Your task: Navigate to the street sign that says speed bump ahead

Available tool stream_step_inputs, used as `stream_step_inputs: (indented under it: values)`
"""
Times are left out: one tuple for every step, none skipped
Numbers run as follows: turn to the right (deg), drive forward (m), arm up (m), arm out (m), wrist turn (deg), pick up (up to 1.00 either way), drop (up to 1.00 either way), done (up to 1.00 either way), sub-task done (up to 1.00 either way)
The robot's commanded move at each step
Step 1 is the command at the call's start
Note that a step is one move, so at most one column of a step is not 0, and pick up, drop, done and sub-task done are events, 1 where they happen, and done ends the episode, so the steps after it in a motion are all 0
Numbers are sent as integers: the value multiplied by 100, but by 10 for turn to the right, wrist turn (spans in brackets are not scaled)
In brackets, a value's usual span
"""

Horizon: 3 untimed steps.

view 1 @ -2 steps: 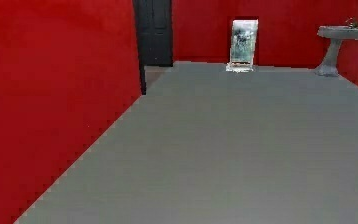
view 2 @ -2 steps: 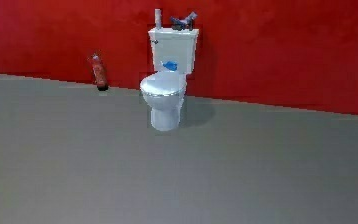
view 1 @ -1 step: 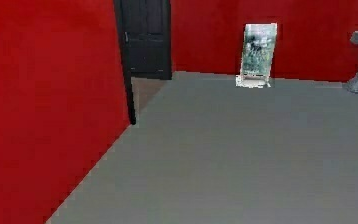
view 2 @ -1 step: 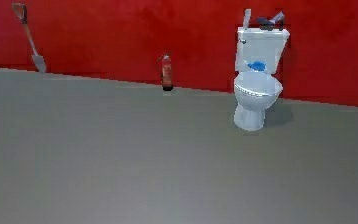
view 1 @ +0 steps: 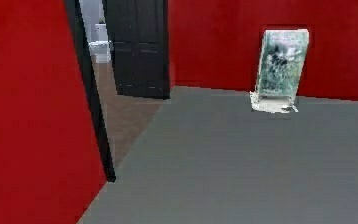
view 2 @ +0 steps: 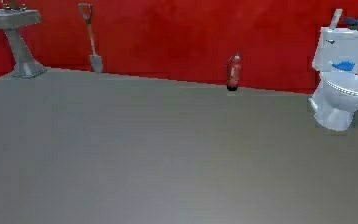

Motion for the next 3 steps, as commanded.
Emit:
stream_step_inputs:
  values:
    - [0,100,0,0,0,0,0,0,0]
    - [-30,0,0,0,0,0,0,0,0]
    - [0,45,0,0,0,0,0,0,0]
